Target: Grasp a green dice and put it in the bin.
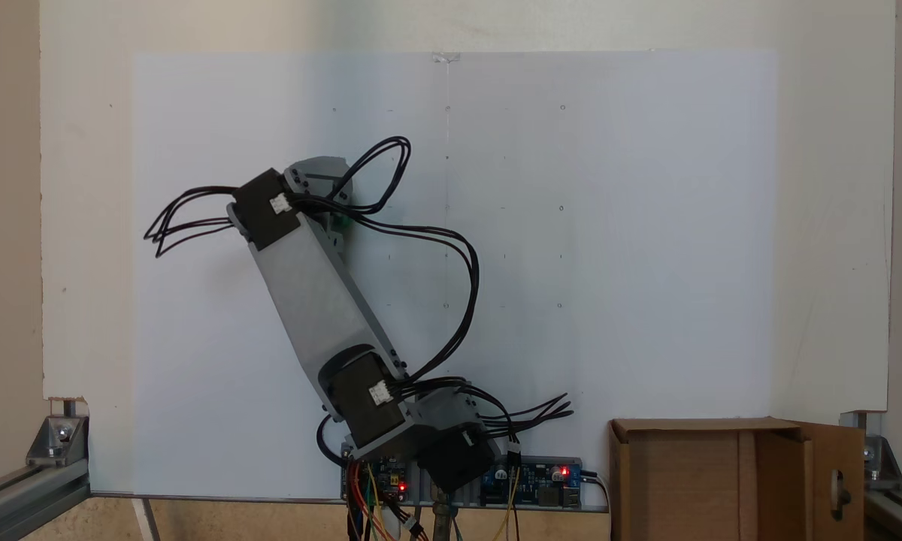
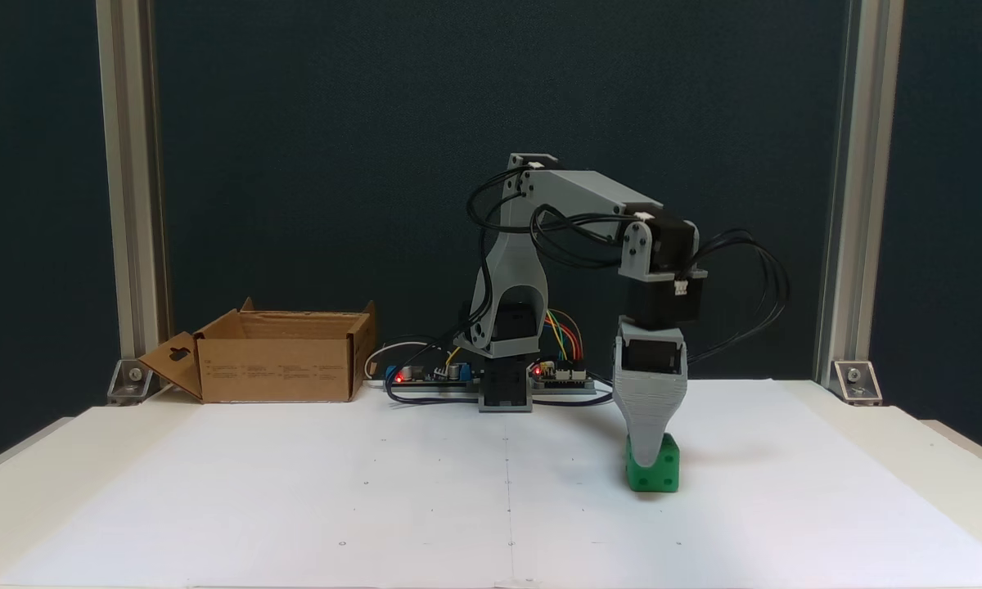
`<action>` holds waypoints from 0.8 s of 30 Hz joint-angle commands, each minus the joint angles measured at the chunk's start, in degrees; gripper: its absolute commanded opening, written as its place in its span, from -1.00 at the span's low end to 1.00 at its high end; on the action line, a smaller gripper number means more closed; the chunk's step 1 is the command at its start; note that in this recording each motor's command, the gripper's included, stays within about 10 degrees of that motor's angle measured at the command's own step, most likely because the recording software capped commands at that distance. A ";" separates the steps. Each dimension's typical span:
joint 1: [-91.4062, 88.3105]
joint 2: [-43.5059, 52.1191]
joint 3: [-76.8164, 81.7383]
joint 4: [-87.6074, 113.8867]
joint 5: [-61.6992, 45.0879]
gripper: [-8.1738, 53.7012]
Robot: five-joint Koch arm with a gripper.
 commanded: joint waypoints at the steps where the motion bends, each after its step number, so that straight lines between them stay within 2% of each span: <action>1: -0.97 0.79 -0.18 -0.79 4.57 0.66; 24: -1.58 -1.67 2.72 -6.42 4.57 0.63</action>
